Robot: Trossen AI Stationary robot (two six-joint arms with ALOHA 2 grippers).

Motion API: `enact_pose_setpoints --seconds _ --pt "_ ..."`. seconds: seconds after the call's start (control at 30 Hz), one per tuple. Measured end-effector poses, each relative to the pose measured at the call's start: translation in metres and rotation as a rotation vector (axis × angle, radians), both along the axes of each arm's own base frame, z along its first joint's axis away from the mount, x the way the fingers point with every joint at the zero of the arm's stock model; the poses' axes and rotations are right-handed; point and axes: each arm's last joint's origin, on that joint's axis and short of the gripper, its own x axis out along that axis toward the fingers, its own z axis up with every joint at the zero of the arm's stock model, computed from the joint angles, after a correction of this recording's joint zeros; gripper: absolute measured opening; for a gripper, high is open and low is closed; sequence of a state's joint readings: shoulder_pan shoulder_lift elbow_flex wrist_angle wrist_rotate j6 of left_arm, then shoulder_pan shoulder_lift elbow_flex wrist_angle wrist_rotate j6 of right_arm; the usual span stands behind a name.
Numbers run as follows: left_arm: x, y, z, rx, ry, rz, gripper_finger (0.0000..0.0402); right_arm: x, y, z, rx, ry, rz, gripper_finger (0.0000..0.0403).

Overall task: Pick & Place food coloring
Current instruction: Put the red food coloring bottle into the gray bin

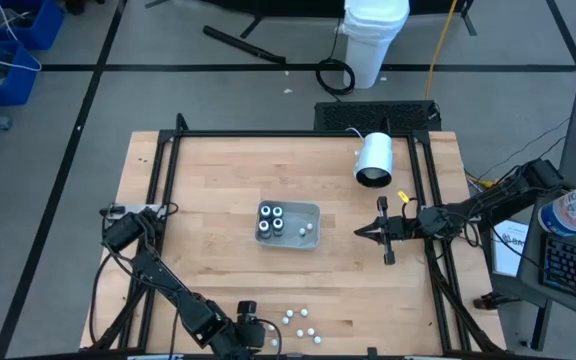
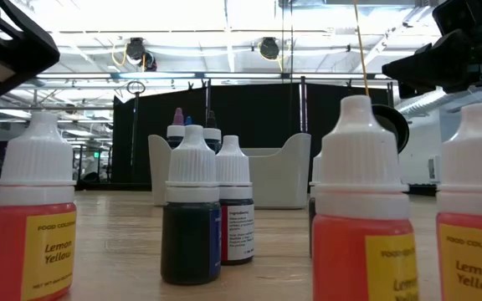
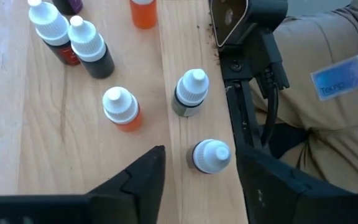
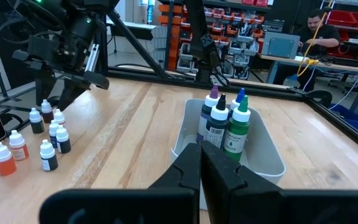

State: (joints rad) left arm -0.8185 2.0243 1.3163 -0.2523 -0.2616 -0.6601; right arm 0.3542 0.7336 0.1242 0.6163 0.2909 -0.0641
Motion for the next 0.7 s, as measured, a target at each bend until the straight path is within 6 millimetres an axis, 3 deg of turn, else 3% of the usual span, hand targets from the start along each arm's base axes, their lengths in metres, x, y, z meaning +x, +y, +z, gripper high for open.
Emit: enact_pose_setpoints --seconds 0.7 --pt "0.0006 -0.0016 0.0028 0.023 -0.026 -0.086 0.0060 0.0000 0.0000 0.0000 0.000 0.000 0.000 0.0000"
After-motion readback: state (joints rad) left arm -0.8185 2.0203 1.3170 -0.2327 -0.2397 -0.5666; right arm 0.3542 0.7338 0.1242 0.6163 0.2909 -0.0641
